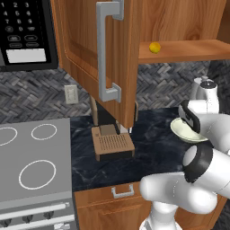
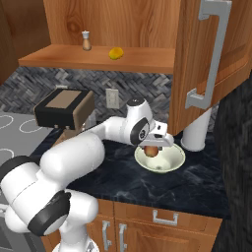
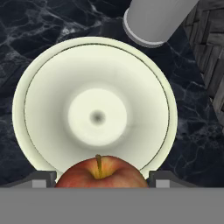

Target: Open the cabinet. Pick the apple and mango from the cabinet and place them into the bowl. Then close the cabinet.

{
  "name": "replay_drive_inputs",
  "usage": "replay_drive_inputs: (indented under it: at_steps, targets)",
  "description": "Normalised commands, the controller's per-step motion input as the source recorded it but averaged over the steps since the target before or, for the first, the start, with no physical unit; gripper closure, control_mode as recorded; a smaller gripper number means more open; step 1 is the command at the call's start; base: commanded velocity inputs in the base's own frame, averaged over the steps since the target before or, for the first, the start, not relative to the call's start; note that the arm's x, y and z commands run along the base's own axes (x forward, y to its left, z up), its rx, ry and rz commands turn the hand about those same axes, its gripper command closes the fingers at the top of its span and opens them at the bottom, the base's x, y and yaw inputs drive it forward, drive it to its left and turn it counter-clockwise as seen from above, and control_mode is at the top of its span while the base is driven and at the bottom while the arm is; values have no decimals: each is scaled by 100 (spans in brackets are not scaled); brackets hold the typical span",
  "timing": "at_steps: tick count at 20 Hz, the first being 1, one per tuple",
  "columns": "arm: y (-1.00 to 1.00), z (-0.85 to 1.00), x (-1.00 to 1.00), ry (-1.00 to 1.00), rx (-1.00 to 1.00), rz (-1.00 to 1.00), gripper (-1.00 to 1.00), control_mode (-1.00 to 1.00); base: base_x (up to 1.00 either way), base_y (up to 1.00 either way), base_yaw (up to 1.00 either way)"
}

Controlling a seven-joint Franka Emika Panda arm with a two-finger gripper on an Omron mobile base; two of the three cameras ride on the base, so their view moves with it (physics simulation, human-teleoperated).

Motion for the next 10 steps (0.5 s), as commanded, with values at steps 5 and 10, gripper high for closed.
replay_drive_inputs:
  at_steps: [5,10]
  targets:
    - [-6,-22,16,0,0,0,100,-100,0,0,0]
    - [-6,-24,13,0,0,0,100,-100,0,0,0]
